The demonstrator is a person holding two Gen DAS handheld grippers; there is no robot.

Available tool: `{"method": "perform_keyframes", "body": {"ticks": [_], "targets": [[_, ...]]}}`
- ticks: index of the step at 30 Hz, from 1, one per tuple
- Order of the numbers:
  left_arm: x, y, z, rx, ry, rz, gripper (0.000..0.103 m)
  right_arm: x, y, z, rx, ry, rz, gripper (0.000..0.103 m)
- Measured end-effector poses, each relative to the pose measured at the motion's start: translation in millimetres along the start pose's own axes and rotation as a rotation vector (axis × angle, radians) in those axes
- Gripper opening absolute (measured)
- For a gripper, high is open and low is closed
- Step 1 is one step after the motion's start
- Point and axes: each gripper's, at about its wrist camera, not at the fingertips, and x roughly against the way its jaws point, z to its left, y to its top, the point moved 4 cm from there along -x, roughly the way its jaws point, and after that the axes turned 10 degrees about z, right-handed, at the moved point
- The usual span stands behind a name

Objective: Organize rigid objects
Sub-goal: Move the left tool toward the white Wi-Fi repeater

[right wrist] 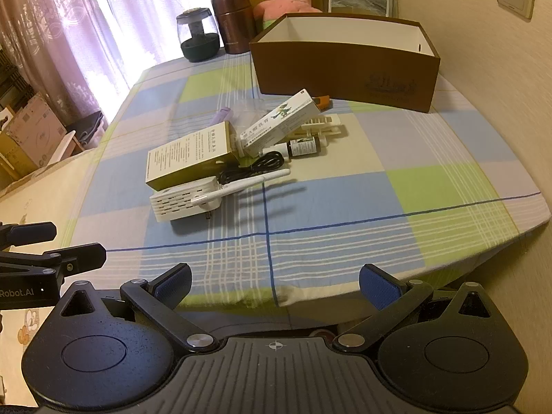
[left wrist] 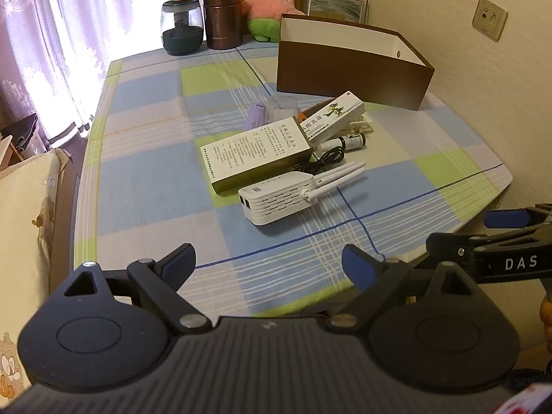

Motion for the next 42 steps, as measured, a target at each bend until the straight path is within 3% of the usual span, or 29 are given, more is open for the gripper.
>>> {"method": "perform_keyframes", "body": {"ticks": [42], "targets": [[-14.5,10.1,-0.5,-0.005,-0.02,0.018,0.09,-10.0,20.3,0.2,0.003,0.002,0.013,0.101]]}}
